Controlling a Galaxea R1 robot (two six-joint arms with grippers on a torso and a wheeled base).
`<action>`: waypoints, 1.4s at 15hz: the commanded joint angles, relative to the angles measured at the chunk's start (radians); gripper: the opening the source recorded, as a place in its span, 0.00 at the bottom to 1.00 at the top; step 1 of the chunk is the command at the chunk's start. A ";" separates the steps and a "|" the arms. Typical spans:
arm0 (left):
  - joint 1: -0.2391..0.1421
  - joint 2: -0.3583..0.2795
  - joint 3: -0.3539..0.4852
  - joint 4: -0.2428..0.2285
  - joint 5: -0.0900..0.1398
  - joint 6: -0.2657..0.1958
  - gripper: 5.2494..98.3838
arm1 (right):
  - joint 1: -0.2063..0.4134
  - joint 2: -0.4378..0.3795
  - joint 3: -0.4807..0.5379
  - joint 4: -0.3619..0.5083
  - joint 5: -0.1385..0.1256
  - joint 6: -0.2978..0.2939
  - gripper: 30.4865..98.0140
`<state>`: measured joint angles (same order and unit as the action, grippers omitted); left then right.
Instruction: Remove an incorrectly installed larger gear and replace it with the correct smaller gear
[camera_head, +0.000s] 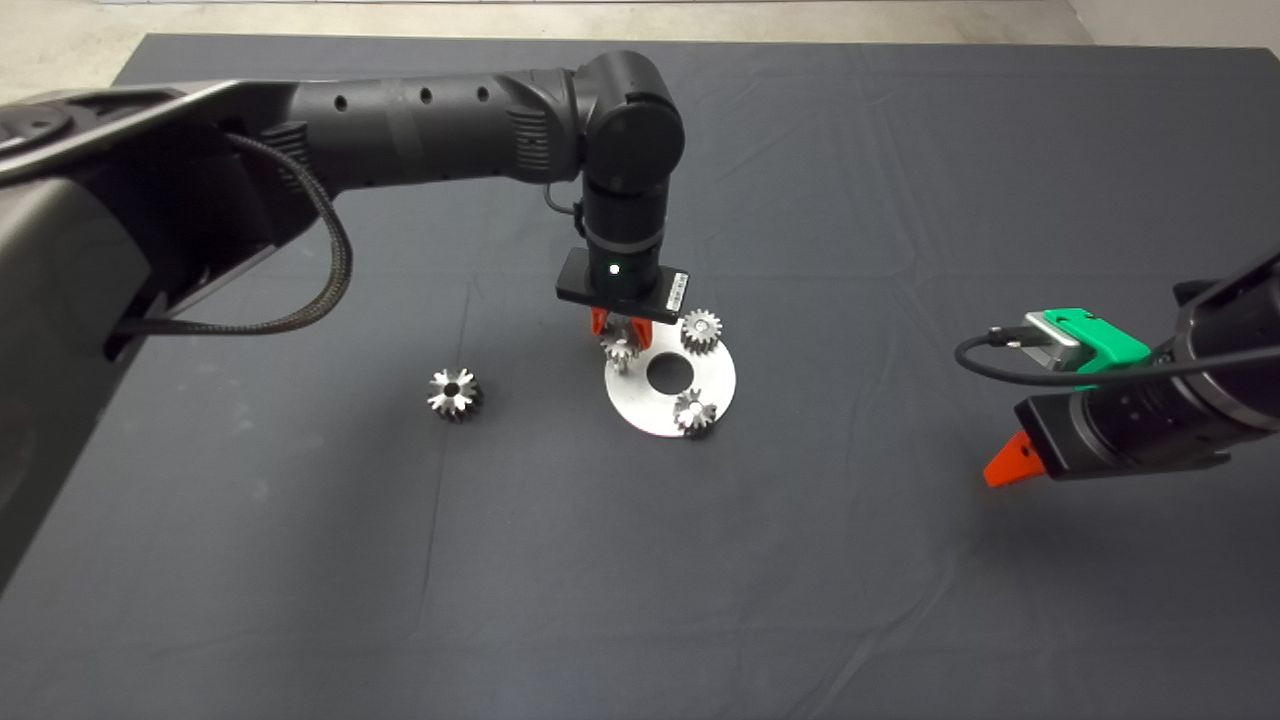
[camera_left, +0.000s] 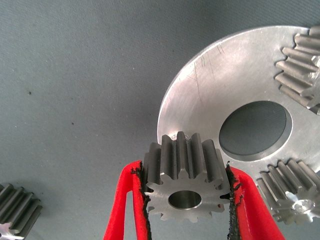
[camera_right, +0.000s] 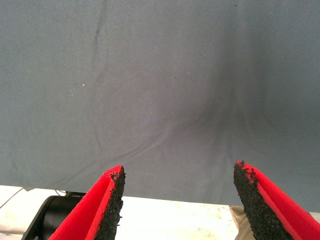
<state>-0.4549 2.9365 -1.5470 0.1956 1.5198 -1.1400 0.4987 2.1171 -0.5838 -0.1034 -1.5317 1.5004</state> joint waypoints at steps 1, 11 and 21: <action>-0.024 -0.006 0.006 -0.062 0.043 -0.006 0.19 | 0.017 0.002 -0.005 0.030 -0.126 -0.002 0.41; -0.022 0.000 0.013 -0.107 0.042 -0.020 0.19 | 0.020 0.001 -0.016 0.031 -0.126 -0.011 0.41; -0.022 0.004 -0.027 -0.045 0.023 -0.020 0.19 | 0.021 0.004 -0.011 0.033 -0.126 -0.011 0.41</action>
<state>-0.4549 2.9345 -1.5696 0.1355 1.5198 -1.1588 0.4988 2.1168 -0.5994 -0.1030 -1.5317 1.4932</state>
